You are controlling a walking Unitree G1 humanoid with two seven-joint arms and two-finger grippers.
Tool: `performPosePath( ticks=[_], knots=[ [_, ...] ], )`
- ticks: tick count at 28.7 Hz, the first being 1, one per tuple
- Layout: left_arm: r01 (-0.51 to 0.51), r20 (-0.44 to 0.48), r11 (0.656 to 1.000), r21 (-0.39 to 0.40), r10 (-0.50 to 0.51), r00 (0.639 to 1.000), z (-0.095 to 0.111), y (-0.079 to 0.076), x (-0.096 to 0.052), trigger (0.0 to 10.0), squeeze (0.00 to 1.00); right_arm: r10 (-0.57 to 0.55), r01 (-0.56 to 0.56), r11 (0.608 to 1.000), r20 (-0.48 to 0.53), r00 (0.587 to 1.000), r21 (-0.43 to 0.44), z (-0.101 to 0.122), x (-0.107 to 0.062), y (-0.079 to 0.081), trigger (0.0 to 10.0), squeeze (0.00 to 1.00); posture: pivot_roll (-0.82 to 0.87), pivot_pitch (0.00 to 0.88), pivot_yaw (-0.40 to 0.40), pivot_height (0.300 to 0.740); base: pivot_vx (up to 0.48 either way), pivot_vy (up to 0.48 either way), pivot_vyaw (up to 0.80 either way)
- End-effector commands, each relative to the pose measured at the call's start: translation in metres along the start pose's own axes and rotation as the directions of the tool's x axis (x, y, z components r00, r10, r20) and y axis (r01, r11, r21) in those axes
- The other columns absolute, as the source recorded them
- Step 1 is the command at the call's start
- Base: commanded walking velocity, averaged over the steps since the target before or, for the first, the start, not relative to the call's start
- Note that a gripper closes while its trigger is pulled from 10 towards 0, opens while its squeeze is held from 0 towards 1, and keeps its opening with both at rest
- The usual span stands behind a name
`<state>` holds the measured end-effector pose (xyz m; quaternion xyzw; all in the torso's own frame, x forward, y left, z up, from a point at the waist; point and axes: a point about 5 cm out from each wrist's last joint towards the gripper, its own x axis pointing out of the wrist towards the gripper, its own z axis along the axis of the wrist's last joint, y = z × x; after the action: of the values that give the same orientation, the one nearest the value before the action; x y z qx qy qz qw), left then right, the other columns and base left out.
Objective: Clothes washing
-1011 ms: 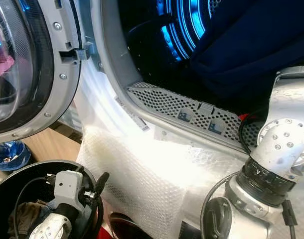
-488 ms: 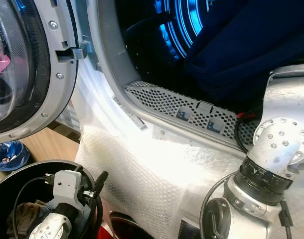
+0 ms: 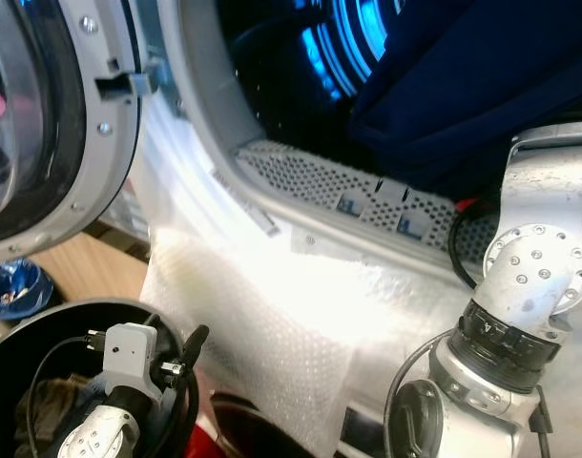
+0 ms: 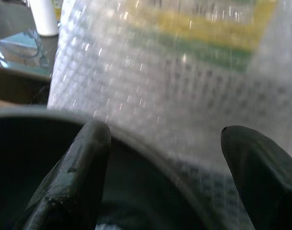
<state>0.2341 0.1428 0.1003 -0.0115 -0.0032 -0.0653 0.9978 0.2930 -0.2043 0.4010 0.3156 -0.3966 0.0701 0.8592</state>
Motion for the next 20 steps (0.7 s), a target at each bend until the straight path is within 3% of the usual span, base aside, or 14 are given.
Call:
performPosePath(
  ticks=[1,8,20],
  knots=[
    [-0.007,0.02,1.0,-0.013,0.007,1.0,0.0032,0.0,-0.001,10.0,0.0,0.006,-0.006,1.0,0.016,1.0,0.002,0.0029,-0.0001,0.002,10.0,0.0,0.0,0.088,-0.043,0.74,-0.262,0.0,0.0],
    [-0.011,0.021,1.0,-0.013,0.012,1.0,0.0033,0.0001,-0.0013,10.0,0.0,0.007,-0.007,1.0,0.01,1.0,0.004,0.0015,-0.0003,0.0017,10.0,0.0,0.0,0.093,-0.045,0.74,-0.254,0.0,0.0],
    [-0.021,0.026,1.0,-0.007,0.021,0.999,0.0043,0.001,-0.0007,10.0,0.0,0.008,-0.008,1.0,0.006,1.0,0.01,-0.0005,-0.0001,0.0017,10.0,0.0,0.0,0.092,-0.046,0.74,0.0,0.0,0.0]
  ],
)
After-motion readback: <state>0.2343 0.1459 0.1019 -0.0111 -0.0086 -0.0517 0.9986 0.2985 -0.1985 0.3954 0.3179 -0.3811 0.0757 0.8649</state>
